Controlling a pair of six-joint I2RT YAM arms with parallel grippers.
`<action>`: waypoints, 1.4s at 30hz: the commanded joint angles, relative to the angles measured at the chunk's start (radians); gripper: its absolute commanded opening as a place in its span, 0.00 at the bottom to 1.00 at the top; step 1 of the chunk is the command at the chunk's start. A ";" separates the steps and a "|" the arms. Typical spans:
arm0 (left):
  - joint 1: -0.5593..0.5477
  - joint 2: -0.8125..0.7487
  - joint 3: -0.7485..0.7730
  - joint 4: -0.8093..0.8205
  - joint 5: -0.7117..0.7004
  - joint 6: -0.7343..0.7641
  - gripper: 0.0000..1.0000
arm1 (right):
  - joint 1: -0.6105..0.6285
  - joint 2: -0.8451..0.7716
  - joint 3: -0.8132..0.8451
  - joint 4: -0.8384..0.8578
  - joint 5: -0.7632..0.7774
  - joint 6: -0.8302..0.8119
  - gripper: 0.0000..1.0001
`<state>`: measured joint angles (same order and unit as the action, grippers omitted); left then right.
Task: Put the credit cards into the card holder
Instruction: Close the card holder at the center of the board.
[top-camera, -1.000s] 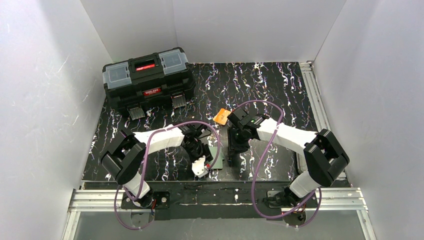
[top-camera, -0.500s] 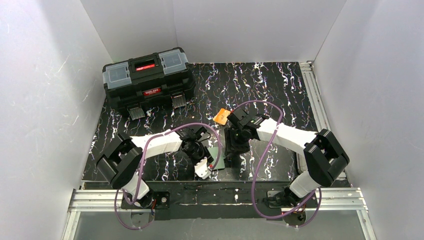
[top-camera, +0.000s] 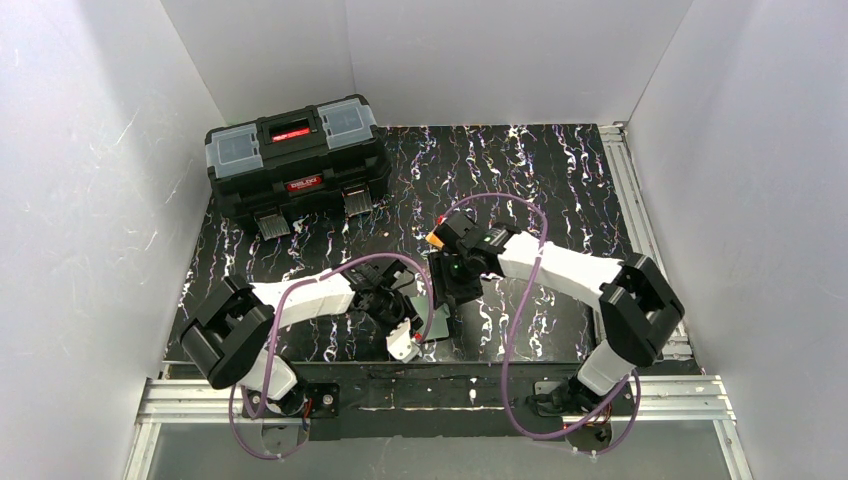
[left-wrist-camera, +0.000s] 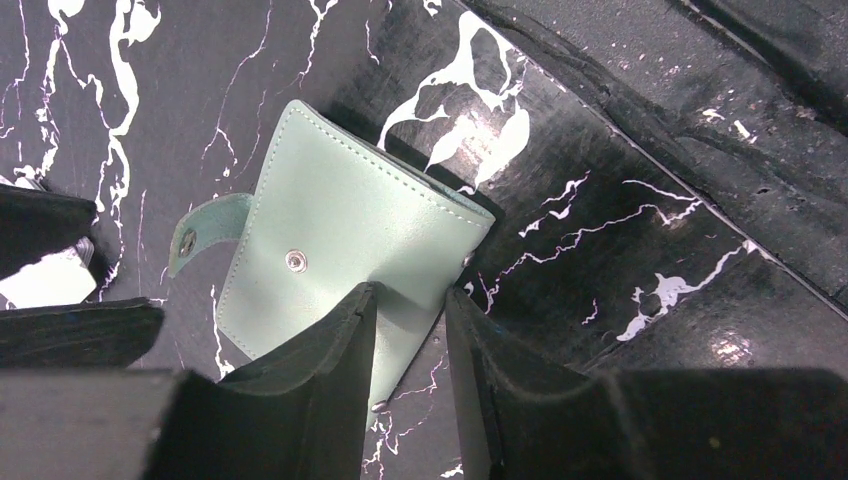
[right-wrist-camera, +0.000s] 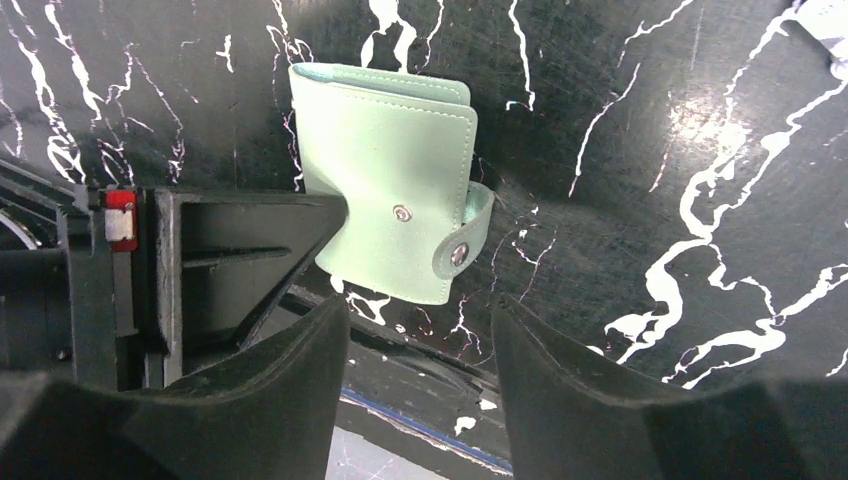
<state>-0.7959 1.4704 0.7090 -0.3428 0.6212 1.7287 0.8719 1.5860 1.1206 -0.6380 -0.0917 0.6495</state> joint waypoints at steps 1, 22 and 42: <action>-0.006 -0.036 -0.027 0.008 0.034 -0.014 0.29 | 0.012 0.052 0.061 -0.052 0.033 -0.019 0.58; -0.005 -0.036 -0.033 0.028 0.020 -0.008 0.29 | 0.028 0.067 0.070 -0.058 0.046 -0.030 0.58; -0.005 -0.037 -0.039 0.035 0.029 -0.004 0.29 | 0.032 0.072 0.074 -0.064 0.076 -0.016 0.27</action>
<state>-0.7959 1.4483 0.6796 -0.3019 0.6209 1.7172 0.8989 1.7065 1.1690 -0.6857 -0.0296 0.6285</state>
